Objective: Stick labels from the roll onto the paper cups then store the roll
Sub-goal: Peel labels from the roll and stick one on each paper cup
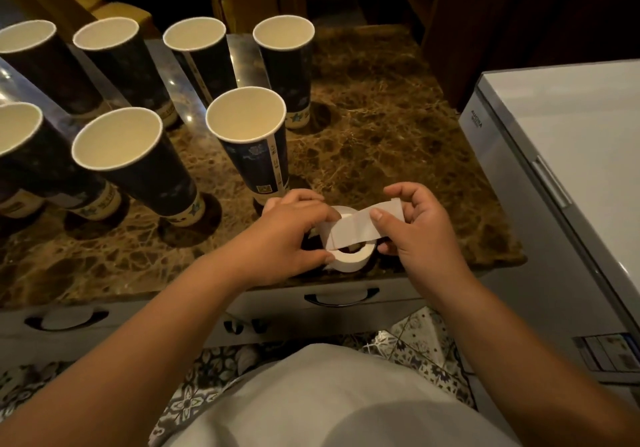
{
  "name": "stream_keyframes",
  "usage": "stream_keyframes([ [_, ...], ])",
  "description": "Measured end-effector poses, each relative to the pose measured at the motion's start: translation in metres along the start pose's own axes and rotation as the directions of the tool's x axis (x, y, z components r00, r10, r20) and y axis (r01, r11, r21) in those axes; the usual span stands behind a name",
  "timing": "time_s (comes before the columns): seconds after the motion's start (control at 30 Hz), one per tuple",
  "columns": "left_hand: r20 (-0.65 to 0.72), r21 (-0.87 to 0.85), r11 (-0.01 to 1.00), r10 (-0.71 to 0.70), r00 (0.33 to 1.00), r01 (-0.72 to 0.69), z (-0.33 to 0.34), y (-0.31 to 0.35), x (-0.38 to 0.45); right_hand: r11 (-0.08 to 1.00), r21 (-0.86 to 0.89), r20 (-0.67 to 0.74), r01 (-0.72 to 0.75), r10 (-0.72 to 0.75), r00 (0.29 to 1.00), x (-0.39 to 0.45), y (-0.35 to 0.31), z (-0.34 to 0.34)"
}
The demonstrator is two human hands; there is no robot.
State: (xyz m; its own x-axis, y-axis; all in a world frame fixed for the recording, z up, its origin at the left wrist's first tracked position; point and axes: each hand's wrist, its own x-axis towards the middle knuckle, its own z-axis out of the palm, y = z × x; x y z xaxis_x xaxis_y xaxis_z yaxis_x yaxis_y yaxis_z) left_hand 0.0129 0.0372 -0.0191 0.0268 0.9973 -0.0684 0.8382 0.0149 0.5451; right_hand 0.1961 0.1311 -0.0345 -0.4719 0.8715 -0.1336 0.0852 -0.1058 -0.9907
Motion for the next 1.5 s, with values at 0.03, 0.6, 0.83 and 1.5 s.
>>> stream_keyframes([
  [0.03,0.01,0.029,0.999,0.022,1.0,-0.023,-0.001,-0.001,0.001,0.999,0.027,-0.006,-0.021,0.021,1.0,0.001,0.003,0.001],
  [0.6,-0.163,-0.414,0.907,-0.162,0.973,0.082,0.028,0.019,0.011,0.977,-0.126,-0.137,0.17,-0.187,0.973,0.03,0.001,-0.004],
  [0.83,-0.253,-0.552,0.826,-0.297,0.921,0.115,0.031,0.012,0.006,0.792,-0.505,-0.24,0.343,-0.511,0.826,-0.005,0.004,-0.006],
  [1.5,-0.073,-0.572,0.815,-0.164,0.984,0.093,0.011,0.012,-0.004,0.335,-0.696,0.359,0.635,-0.604,0.712,-0.015,0.005,0.003],
])
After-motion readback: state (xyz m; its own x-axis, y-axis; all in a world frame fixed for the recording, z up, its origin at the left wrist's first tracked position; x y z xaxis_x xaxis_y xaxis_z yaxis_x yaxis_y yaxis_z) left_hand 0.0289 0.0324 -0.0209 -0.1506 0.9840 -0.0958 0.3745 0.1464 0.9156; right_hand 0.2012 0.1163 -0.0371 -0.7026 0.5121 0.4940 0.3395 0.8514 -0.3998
